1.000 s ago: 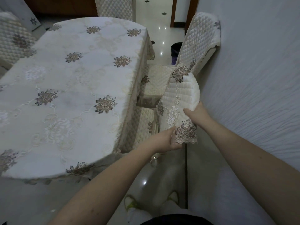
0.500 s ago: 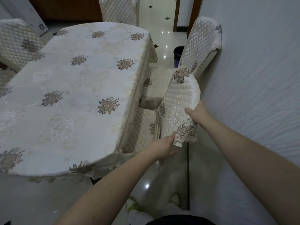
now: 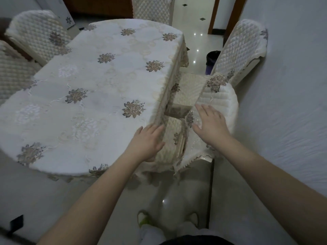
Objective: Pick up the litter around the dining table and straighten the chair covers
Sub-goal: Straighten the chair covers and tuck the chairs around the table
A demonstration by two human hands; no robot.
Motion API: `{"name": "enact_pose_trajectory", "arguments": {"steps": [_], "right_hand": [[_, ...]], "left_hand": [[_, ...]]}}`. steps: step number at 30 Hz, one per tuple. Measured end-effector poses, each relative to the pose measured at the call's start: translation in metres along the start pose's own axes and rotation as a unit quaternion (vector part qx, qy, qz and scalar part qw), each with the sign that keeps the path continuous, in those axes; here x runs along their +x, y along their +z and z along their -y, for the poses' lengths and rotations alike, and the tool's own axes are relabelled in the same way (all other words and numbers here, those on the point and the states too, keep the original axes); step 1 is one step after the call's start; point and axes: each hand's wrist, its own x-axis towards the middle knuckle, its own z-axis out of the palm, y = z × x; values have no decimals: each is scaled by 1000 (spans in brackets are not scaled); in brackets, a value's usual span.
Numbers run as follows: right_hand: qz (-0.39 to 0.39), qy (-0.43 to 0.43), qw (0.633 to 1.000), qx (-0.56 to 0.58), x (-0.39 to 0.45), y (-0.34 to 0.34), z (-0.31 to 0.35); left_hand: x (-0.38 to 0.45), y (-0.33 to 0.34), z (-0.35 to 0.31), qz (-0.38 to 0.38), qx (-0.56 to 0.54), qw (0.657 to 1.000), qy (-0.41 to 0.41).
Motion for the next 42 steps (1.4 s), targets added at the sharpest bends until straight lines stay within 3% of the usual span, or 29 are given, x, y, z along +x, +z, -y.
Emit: {"name": "enact_pose_trajectory", "arguments": {"steps": [7, 12, 19, 26, 33, 42], "right_hand": [[32, -108, 993, -25, 12, -2, 97], [3, -197, 979, -51, 24, -18, 202], [-36, -317, 945, -76, 24, -21, 356], [-62, -408, 909, -52, 21, -23, 477], [-89, -470, 878, -4, 42, -31, 574], [-104, -564, 819, 20, 73, -31, 690]], "left_hand": [[-70, -34, 82, -2, 53, 994, -100], [-135, -75, 144, -74, 71, 982, -157], [-242, -125, 230, -123, 64, 947, -291], [-335, -163, 287, -108, 50, 903, -412], [-362, -199, 346, -152, 41, 865, -476], [-390, -218, 410, -153, 77, 815, -554]]}}
